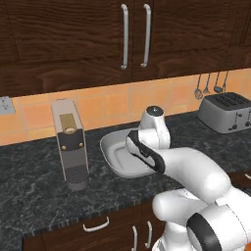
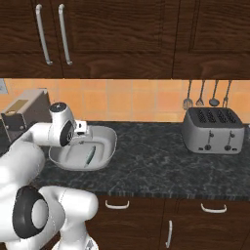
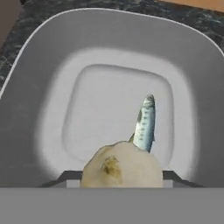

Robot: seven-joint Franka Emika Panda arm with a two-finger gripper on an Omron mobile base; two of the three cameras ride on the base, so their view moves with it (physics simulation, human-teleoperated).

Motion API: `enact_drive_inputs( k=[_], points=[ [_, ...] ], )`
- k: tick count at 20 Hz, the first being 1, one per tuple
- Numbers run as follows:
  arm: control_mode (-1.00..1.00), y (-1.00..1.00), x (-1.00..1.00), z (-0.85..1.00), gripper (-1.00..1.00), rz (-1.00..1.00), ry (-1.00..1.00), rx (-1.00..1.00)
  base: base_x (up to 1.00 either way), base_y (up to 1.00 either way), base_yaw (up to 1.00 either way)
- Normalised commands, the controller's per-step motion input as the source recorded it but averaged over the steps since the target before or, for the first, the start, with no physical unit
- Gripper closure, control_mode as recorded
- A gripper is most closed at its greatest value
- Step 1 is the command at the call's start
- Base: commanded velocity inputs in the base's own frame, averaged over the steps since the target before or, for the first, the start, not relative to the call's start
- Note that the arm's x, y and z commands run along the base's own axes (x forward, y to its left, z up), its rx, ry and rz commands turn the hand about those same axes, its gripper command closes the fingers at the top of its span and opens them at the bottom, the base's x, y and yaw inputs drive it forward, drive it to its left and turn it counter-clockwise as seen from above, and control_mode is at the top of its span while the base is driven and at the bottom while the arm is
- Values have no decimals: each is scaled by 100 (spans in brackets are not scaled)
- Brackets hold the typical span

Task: Place one garlic and one fish in each tupperware on the nearby counter, to pack two identical lunches.

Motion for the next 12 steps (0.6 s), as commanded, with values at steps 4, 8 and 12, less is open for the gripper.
enact_drive_inputs(
  k=[4, 8, 12],
  points=[
    [-100, 49, 100, -83, -100, 0, 10, 0, 0, 0, 0],
    [-100, 36, 92, -43, -100, -3, 3, 0, 0, 0, 0],
    [-100, 1, 19, 11, -100, -1, 0, 1, 0, 0, 0]
  ],
)
